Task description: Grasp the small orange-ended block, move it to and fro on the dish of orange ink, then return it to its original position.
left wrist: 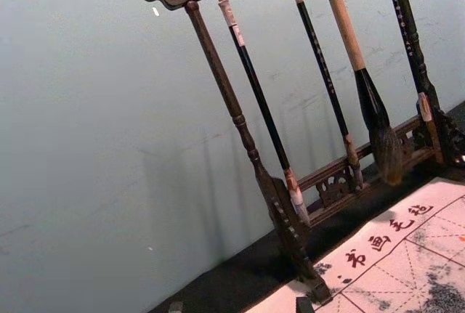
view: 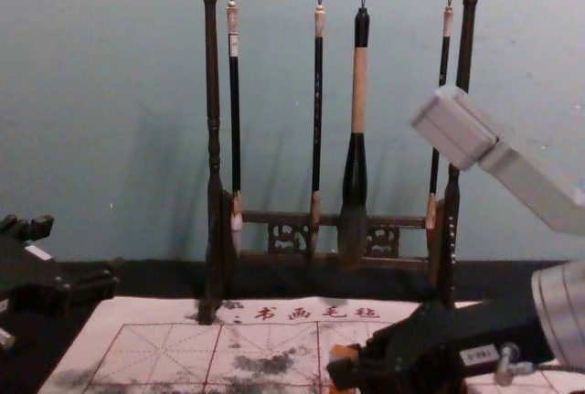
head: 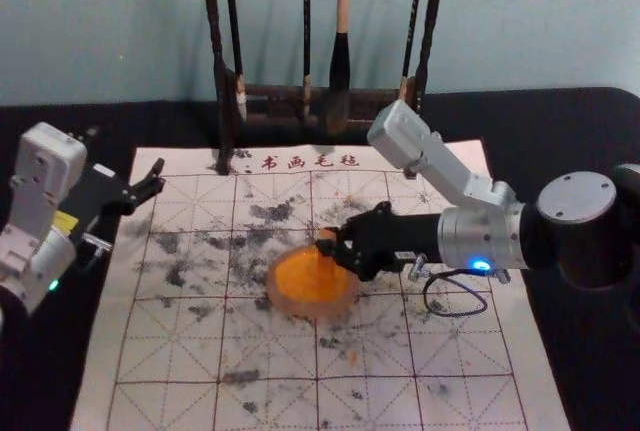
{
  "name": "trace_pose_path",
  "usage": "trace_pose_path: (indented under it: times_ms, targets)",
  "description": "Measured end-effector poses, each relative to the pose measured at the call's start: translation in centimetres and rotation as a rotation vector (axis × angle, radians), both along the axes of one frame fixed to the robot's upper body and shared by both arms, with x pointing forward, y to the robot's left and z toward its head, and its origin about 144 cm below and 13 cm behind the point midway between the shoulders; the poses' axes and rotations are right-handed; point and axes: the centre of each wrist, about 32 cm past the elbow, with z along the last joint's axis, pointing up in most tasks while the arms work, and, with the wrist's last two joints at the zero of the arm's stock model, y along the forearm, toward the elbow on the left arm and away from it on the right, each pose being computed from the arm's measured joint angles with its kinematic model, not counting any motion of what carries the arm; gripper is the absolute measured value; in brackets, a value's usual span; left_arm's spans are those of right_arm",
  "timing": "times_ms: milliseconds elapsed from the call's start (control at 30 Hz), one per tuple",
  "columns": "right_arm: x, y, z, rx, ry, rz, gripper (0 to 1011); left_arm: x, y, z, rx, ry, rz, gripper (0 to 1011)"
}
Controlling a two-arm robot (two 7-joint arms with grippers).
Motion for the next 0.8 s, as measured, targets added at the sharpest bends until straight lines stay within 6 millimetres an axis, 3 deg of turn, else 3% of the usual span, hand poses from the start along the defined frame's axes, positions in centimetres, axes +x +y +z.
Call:
trace_pose_path:
  times_ms: [467, 800]
  targets:
    - [-0.7, 0.6, -0.3, 0.014, 0.020, 0.039, 108, 0.0, 0.0, 0.0, 0.000, 0.000, 0.000, 1002]
    - [0.0, 1.6, -0.5, 0.024, 0.027, 0.051, 108, 0.0, 0.0, 0.0, 0.000, 0.000, 0.000, 1001]
